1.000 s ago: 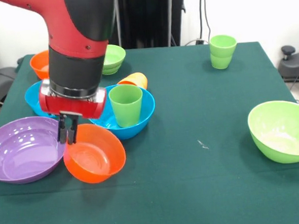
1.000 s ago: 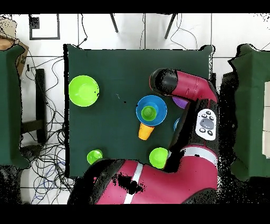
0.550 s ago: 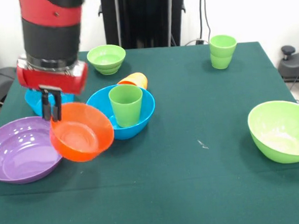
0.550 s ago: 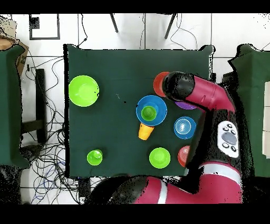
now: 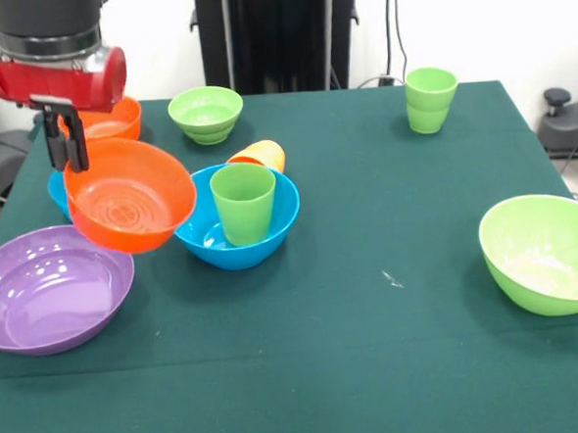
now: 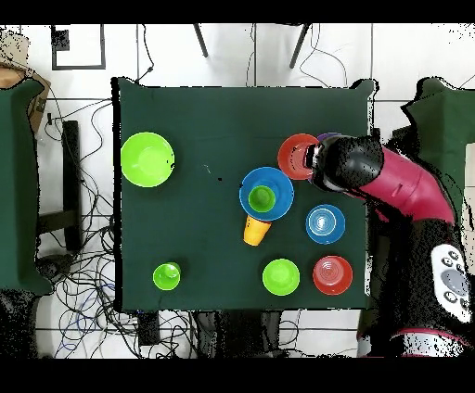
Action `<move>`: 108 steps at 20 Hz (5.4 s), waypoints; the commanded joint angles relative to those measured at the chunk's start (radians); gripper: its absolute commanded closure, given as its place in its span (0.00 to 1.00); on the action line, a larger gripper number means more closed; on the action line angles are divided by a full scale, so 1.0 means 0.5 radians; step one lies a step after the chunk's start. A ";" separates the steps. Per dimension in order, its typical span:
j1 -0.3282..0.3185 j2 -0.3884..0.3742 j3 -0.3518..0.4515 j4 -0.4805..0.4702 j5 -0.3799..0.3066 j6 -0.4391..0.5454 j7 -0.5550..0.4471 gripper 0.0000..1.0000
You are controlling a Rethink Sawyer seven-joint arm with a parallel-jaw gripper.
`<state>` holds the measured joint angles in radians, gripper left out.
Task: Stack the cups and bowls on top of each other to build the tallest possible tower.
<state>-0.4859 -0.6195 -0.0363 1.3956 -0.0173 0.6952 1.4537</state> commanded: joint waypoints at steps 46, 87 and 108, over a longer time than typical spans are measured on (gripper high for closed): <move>-0.694 -0.150 0.974 0.863 -0.560 -0.089 -0.297 1.00; -0.878 -0.035 1.314 0.867 -0.775 -0.089 -0.197 1.00; -0.920 -0.026 1.364 0.882 -0.872 -0.068 -0.143 1.00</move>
<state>-0.9564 -0.6622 0.6088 1.8102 -0.3917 0.7132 1.4537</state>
